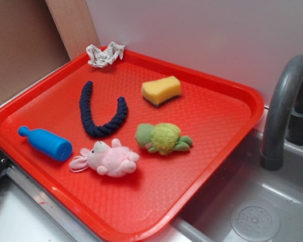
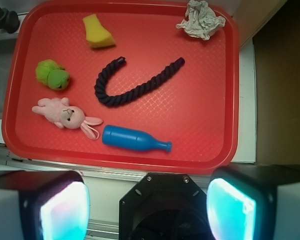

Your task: Grab the green sponge.

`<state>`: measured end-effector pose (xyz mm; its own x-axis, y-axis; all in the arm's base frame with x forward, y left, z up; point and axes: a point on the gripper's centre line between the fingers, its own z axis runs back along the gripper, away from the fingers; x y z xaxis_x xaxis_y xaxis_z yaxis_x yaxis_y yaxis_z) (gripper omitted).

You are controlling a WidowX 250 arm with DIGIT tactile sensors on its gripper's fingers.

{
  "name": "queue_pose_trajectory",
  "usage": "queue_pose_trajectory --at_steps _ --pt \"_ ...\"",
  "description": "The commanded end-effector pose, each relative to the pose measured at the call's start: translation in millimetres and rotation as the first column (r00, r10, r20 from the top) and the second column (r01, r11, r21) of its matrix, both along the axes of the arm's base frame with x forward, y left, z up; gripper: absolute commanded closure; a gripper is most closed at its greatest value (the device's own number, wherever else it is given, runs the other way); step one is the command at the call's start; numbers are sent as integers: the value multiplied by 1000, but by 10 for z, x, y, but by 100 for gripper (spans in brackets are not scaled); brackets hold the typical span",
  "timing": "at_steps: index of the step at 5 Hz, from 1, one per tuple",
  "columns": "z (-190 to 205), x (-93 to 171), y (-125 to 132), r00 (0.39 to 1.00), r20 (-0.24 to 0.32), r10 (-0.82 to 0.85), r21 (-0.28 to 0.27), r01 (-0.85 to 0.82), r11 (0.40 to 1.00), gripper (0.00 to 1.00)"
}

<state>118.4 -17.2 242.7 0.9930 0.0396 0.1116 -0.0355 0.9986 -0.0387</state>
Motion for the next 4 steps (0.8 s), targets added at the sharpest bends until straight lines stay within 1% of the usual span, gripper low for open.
queue_pose_trajectory --at_steps 1,2,3,4 --pt "0 0 0 1000 0 0 0 0 1000 0" --pt "-19 251 -97 1000 27 8 -14 -7 1000 0" --pt "-162 713 -334 999 34 28 43 -30 999 0" --pt "-398 1127 -544 999 54 -4 28 3 1000 0"
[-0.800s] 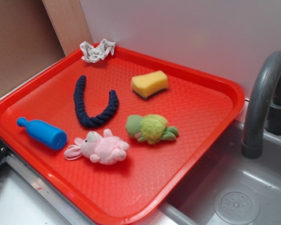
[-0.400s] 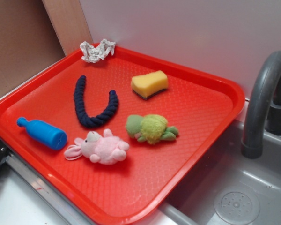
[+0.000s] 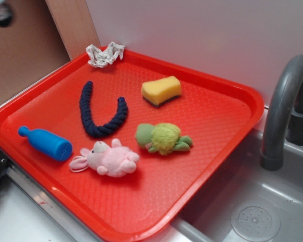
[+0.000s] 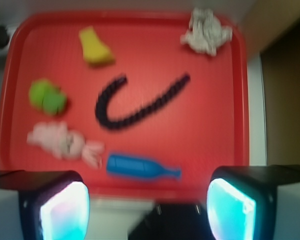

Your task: Grab the green sponge.

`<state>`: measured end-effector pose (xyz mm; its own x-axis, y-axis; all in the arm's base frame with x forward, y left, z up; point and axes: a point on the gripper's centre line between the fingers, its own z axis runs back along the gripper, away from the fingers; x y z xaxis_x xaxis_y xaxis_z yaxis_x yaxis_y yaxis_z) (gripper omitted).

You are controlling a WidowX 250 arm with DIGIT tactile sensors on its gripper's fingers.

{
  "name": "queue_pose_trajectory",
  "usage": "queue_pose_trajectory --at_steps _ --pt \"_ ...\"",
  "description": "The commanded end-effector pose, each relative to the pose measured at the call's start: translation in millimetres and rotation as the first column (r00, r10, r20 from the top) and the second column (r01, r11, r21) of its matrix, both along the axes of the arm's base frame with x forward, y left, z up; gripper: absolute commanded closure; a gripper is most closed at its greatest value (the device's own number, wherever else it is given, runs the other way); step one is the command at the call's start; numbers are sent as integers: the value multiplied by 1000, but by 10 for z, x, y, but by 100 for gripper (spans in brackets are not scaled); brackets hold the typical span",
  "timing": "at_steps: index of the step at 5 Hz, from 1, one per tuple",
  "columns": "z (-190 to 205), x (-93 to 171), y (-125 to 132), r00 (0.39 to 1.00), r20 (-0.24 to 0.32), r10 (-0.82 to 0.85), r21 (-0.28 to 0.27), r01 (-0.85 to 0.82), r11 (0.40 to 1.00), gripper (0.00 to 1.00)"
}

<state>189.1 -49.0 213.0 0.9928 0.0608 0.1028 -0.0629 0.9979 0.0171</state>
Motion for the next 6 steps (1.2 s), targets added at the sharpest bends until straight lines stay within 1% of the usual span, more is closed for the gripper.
queue_pose_trajectory --at_steps 1,2,3,4,5,6 --pt "-586 815 -435 998 28 -47 -97 50 994 0" --pt "-866 1048 -521 999 33 -32 -97 35 995 0" --pt "-1098 1270 -613 997 57 -45 -123 52 991 0" --pt "-1253 1389 -673 992 83 -94 -98 102 990 0" --pt "-1381 1473 -753 985 105 -138 -34 142 989 0" --pt "-1482 1527 -708 979 117 -168 49 163 985 0"
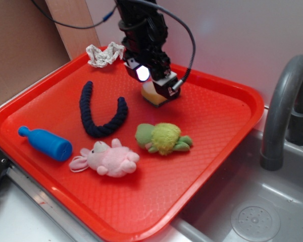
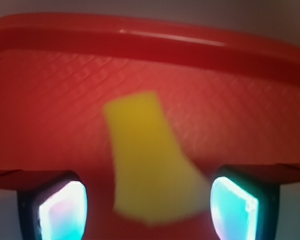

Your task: Grab the green sponge.

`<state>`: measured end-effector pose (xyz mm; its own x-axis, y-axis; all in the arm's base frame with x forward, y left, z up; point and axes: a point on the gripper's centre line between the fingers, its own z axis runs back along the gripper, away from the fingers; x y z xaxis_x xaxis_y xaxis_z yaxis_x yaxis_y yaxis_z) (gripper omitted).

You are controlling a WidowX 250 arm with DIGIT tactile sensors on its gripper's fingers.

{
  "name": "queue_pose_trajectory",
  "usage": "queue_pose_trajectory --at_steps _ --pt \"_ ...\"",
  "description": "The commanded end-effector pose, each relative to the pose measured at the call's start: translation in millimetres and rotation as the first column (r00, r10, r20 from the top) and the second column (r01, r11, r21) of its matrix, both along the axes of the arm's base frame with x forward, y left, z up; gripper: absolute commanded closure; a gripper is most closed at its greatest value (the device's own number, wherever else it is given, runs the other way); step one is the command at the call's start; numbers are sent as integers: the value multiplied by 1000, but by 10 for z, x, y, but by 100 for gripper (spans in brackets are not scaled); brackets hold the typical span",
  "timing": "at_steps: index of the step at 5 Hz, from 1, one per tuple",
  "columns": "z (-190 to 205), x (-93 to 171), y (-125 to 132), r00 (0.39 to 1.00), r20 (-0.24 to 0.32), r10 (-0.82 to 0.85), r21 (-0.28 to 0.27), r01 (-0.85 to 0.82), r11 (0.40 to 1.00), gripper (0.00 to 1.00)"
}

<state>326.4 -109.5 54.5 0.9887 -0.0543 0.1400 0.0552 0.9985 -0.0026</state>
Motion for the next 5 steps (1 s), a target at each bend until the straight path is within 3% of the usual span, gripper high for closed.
queue_pose_trajectory --at_steps 1,2,3,5 --pt "-85 148 -130 995 55 -80 124 73 990 11" --pt "-63 95 -161 995 53 -86 115 79 990 100" --pt "423 -64 2 995 -98 30 176 -13 984 100" --pt "1262 -446 427 920 -219 326 144 -300 943 100"
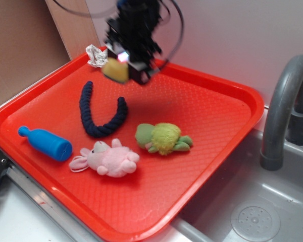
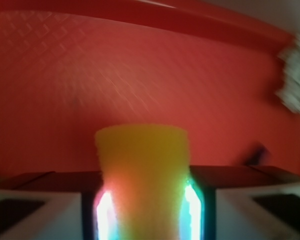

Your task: Grab the green sponge.

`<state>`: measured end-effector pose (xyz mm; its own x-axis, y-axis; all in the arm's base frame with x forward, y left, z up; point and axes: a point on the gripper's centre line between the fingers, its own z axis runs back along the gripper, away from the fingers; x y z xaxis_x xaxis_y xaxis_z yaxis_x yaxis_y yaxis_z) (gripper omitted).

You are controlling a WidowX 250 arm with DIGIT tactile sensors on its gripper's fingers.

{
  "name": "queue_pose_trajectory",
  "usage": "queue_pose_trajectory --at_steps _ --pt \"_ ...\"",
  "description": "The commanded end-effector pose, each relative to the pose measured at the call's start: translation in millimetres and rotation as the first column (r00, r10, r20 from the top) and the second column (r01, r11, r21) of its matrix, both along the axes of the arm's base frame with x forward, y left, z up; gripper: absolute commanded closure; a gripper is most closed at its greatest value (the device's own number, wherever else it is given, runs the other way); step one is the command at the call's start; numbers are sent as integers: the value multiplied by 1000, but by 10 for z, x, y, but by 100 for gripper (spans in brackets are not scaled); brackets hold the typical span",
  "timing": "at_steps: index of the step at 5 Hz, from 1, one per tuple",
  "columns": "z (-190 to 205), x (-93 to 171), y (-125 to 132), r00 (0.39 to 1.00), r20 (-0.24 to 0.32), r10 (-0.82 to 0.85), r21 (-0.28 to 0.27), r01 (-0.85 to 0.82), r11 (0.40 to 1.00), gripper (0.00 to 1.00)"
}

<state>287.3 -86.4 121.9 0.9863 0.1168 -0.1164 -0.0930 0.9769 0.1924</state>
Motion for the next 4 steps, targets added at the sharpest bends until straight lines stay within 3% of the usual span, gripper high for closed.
queue_pose_trajectory --at_steps 1,2,3,4 --pt "862 -240 304 973 53 226 -96 -220 971 100" --pt "1012 -354 470 961 119 251 -160 -231 960 100" --pt "1181 -633 474 932 197 303 -178 -270 946 100" --pt "1177 -805 350 940 174 295 -184 -263 947 100"
